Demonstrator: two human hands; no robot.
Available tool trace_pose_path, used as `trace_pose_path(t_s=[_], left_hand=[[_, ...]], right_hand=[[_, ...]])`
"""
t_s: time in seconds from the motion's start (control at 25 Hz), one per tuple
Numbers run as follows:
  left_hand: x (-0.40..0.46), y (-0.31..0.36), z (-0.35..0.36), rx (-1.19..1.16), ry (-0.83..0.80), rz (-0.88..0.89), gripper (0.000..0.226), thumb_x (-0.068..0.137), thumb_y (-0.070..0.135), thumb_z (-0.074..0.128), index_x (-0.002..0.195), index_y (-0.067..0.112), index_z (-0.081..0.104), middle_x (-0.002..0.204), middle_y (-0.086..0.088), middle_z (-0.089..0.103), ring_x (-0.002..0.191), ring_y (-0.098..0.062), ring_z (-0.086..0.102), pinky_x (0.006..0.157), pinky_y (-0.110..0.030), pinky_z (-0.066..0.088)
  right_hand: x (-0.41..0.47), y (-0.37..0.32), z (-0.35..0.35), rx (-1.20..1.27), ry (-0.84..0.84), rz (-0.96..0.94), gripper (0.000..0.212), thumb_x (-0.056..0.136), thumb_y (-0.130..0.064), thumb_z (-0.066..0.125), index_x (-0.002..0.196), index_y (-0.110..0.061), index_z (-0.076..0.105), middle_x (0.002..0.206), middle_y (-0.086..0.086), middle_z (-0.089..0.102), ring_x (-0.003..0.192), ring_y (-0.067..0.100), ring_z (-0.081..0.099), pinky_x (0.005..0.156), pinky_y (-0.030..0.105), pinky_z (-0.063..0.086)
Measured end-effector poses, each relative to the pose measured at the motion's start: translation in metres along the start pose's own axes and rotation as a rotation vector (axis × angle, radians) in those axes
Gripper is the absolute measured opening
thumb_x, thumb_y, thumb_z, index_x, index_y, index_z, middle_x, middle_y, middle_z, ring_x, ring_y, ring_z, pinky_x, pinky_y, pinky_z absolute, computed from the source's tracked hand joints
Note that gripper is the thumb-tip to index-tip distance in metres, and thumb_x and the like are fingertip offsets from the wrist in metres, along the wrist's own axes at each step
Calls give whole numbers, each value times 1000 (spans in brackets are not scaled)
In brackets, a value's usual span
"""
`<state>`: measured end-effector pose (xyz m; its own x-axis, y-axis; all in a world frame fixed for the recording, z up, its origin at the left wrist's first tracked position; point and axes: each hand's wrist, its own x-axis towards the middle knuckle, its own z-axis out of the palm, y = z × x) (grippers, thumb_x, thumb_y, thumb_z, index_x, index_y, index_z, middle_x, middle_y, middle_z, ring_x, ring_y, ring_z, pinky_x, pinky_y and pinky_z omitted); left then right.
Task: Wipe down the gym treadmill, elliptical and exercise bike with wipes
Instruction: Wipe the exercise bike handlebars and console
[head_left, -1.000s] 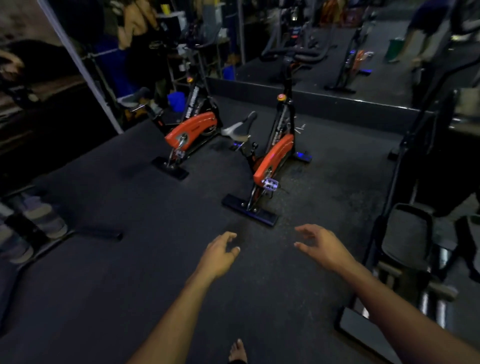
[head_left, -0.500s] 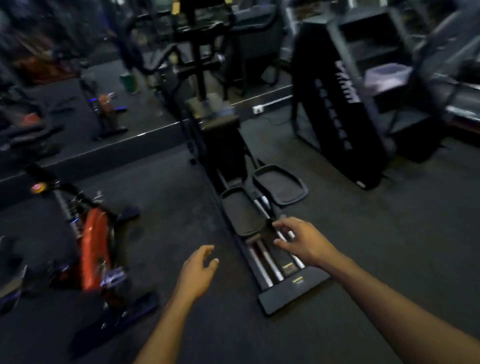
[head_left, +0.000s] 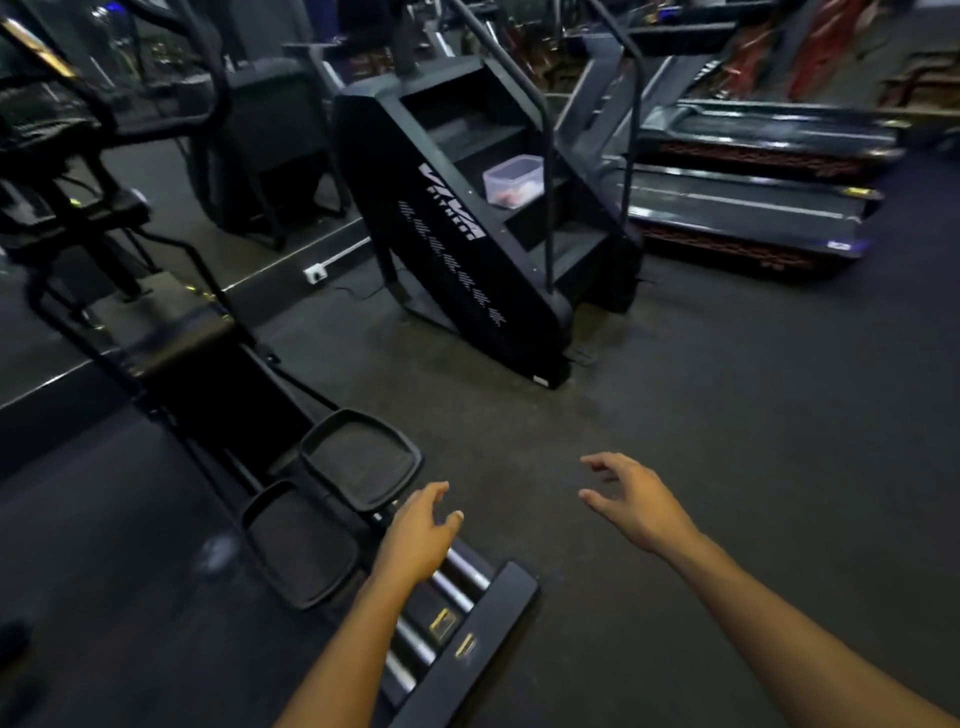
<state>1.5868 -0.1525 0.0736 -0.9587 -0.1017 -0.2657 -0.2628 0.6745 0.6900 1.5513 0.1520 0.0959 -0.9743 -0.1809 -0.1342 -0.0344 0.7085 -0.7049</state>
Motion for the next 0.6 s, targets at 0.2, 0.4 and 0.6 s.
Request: trace_pose_path(t_s=[0.2, 0.4, 0.6], left_hand=[[106, 22, 36, 57, -120, 30, 53, 99, 31, 63, 149, 20, 47, 146, -1, 53, 133, -20, 52, 109, -36, 44], [200, 58, 74, 95, -300, 37, 50, 97, 28, 66, 144, 16, 51, 144, -6, 57, 131, -21, 55, 107, -32, 44], [306, 105, 106, 255, -430, 76, 51, 99, 36, 63, 145, 19, 50, 143, -4, 56, 123, -20, 59, 103, -34, 48]], right_hand=[[75, 43, -7, -23, -33, 110, 48, 93, -36, 70, 138, -22, 55, 132, -4, 56, 118, 10, 56, 91, 22, 43], [130, 85, -49, -138, -109, 260, 53, 95, -41, 66, 142, -23, 50, 142, -3, 53, 134, 15, 47, 105, 28, 39], [184, 132, -84, -96, -71, 411, 59, 96, -42, 63, 149, -24, 42, 150, 0, 46, 139, 18, 43, 111, 31, 36]])
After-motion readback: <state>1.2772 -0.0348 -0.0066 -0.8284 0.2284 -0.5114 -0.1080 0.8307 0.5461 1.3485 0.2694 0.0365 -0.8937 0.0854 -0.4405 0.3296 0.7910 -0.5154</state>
